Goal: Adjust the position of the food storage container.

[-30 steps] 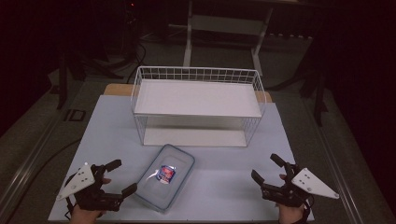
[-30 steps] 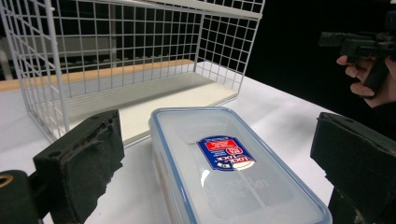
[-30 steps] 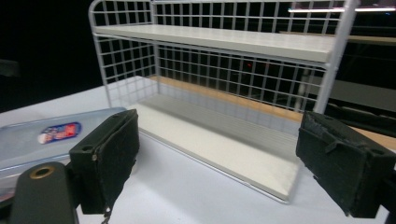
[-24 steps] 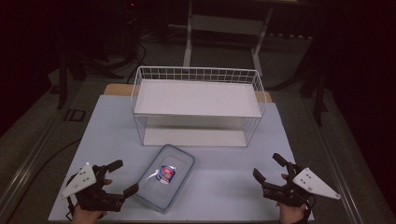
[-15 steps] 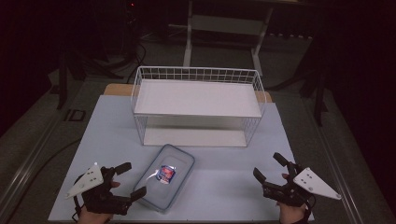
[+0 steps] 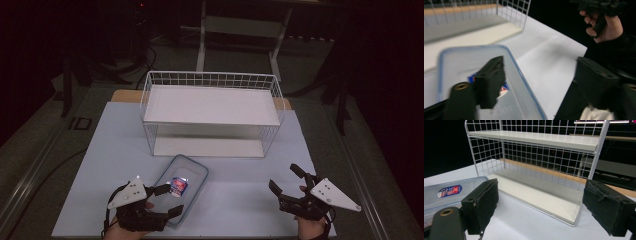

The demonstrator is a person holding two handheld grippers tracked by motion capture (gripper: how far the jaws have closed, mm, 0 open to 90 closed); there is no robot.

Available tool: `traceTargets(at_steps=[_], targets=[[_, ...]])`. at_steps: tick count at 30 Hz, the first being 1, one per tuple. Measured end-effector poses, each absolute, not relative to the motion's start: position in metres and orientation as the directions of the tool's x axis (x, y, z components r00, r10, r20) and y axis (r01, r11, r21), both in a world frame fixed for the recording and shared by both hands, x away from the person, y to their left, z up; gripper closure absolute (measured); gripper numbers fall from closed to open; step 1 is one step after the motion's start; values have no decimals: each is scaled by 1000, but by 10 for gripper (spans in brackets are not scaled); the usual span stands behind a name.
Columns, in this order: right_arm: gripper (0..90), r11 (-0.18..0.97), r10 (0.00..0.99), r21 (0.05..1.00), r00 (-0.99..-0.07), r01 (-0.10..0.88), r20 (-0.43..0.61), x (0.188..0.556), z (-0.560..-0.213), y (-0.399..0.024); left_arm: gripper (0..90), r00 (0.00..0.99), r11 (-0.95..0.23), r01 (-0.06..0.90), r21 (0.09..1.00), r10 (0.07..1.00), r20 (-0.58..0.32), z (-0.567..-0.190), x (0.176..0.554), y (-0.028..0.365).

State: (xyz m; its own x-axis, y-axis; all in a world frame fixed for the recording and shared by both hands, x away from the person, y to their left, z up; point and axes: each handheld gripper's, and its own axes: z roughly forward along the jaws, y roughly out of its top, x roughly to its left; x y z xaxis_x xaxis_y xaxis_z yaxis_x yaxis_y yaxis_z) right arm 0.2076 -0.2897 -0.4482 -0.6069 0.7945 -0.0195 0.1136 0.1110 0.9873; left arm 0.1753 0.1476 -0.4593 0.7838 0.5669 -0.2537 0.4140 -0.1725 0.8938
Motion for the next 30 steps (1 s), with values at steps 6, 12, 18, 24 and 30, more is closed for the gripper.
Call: traceTargets(at_steps=[6,12,18,24,30], targets=[[138,111,795,986,-607,124,-13,209,-450,-290,543,809,-219,460,861,504,-304,-472,176,135],[138,102,793,985,-609,136,1,210,-450,-291,771,803,-314,518,796,498,-327,-485,175,120],[139,96,792,985,-610,141,10,211,-451,-292,892,796,-394,538,745,527,-296,-493,171,112],[138,90,792,985,-611,147,19,212,-451,-292,897,798,-438,530,726,548,-251,-497,168,107],[139,90,786,984,-618,154,25,212,-452,-291,897,788,-465,526,712,581,-203,-495,166,109]])
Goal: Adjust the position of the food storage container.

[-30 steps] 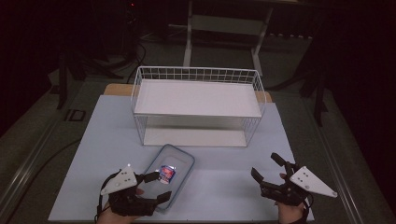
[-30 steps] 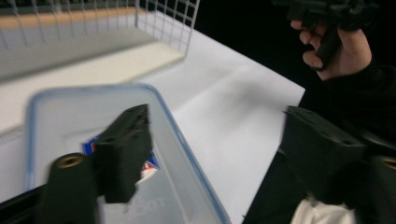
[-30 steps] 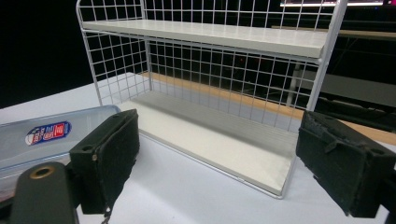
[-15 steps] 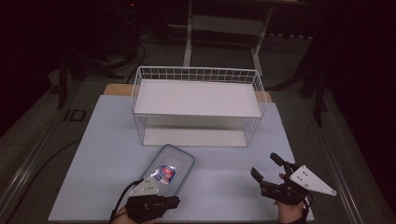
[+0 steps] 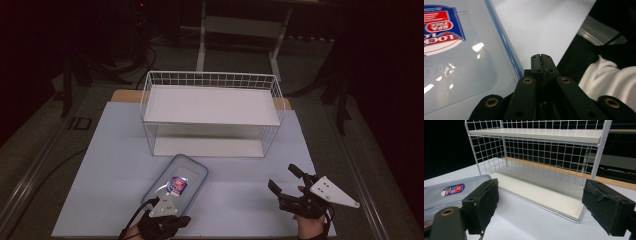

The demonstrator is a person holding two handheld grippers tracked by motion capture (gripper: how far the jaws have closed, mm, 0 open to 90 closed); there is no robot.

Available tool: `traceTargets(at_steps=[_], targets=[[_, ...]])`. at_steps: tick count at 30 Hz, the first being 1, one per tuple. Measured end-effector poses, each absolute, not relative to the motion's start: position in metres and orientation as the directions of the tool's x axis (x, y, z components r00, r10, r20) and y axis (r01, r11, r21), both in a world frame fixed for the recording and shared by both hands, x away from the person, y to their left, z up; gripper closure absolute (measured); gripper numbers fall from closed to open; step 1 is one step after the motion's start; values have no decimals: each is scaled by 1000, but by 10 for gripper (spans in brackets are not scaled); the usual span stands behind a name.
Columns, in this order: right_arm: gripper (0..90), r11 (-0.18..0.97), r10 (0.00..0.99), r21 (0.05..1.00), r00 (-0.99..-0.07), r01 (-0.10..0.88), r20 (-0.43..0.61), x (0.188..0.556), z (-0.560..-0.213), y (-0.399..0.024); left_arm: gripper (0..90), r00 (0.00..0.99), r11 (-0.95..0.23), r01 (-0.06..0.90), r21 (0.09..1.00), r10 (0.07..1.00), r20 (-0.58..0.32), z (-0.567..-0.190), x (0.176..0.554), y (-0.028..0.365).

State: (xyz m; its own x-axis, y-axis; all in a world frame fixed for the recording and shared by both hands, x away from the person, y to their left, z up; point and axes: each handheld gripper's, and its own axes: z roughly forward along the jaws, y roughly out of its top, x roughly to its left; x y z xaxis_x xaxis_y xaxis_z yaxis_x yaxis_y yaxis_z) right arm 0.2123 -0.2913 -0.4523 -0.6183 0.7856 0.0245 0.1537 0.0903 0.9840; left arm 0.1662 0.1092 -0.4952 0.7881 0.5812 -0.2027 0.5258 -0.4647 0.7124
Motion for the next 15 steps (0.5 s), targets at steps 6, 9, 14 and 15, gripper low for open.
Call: traceTargets(at_steps=[6,9,14,15], targets=[[139,92,784,983,-620,157,26,213,-453,-291,897,763,-441,557,704,605,-225,-494,169,124],[139,92,783,983,-622,157,26,213,-453,-291,897,748,-416,570,708,619,-239,-495,174,136],[139,88,782,983,-623,161,32,213,-453,-291,897,717,-396,583,710,661,-220,-495,180,157],[139,88,781,983,-623,163,33,213,-453,-291,897,707,-387,588,711,672,-219,-495,181,160]])
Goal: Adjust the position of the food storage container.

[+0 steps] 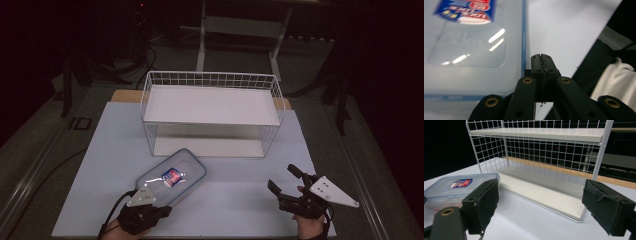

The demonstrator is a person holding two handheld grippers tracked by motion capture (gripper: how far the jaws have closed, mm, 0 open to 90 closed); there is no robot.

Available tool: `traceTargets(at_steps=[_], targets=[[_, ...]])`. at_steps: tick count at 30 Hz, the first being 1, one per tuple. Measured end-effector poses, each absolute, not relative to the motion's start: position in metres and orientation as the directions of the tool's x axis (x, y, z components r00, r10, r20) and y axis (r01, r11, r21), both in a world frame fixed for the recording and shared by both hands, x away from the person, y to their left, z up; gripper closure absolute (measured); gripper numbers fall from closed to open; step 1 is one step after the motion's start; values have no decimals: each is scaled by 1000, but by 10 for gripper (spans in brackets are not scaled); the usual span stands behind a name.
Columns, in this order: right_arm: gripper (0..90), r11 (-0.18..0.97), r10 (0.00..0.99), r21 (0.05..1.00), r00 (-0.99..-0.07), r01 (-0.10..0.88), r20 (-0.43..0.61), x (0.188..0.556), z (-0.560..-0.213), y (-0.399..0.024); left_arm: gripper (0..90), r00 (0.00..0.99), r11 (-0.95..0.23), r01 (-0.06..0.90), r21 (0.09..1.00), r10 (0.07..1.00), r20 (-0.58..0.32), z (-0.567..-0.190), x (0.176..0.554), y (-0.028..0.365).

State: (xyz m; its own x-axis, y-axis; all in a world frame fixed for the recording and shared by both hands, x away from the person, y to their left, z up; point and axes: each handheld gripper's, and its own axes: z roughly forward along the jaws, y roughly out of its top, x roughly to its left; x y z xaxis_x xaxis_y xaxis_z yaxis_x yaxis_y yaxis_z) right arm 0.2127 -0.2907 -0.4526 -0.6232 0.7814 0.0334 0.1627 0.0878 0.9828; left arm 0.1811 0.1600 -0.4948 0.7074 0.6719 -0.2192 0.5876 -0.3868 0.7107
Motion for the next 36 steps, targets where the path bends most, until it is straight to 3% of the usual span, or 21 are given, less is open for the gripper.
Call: traceTargets(at_steps=[8,10,17,36], targets=[[139,88,778,983,-627,163,34,213,-453,-290,896,681,-339,589,733,697,-225,-487,179,186],[139,88,779,983,-626,162,34,213,-453,-290,896,649,-321,582,747,737,-189,-482,177,200],[139,88,775,982,-631,167,38,214,-453,-289,896,488,-213,660,721,850,-196,-492,191,246],[139,85,773,983,-633,163,39,214,-454,-288,897,450,-195,702,685,867,-214,-514,234,246]])
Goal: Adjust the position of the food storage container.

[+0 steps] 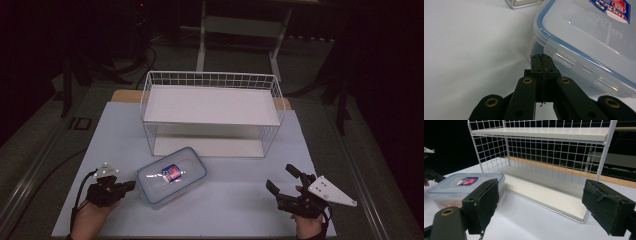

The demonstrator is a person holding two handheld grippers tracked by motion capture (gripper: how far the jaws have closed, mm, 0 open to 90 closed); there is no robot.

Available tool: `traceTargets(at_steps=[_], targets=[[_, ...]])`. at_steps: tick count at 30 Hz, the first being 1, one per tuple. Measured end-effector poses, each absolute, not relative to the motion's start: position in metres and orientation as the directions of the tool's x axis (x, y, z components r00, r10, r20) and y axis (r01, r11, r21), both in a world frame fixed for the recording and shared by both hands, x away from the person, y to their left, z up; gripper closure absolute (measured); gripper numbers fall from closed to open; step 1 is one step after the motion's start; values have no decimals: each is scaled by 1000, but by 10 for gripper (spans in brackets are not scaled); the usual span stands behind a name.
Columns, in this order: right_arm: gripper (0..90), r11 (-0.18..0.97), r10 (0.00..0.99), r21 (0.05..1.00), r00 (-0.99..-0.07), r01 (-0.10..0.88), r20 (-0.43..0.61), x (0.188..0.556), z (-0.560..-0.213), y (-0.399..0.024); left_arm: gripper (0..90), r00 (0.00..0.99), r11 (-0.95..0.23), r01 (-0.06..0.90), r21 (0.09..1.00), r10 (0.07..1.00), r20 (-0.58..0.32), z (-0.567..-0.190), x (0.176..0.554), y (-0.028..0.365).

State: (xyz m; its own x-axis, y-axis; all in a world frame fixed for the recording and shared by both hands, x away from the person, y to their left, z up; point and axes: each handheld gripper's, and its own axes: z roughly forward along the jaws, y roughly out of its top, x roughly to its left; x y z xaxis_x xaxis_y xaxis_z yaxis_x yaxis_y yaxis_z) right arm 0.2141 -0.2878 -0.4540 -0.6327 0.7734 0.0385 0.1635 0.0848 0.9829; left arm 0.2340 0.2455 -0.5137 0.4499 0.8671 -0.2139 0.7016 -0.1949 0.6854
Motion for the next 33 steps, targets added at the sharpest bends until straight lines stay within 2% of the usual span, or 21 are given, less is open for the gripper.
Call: traceTargets(at_steps=[16,26,33], targets=[[139,96,771,982,-636,160,29,213,-455,-286,897,443,-180,698,693,869,-220,-518,268,231],[139,95,769,981,-638,167,34,214,-455,-285,897,483,-210,692,691,846,-227,-519,285,209],[139,95,768,982,-640,164,33,213,-455,-286,896,483,-208,675,708,850,-211,-516,278,206]])
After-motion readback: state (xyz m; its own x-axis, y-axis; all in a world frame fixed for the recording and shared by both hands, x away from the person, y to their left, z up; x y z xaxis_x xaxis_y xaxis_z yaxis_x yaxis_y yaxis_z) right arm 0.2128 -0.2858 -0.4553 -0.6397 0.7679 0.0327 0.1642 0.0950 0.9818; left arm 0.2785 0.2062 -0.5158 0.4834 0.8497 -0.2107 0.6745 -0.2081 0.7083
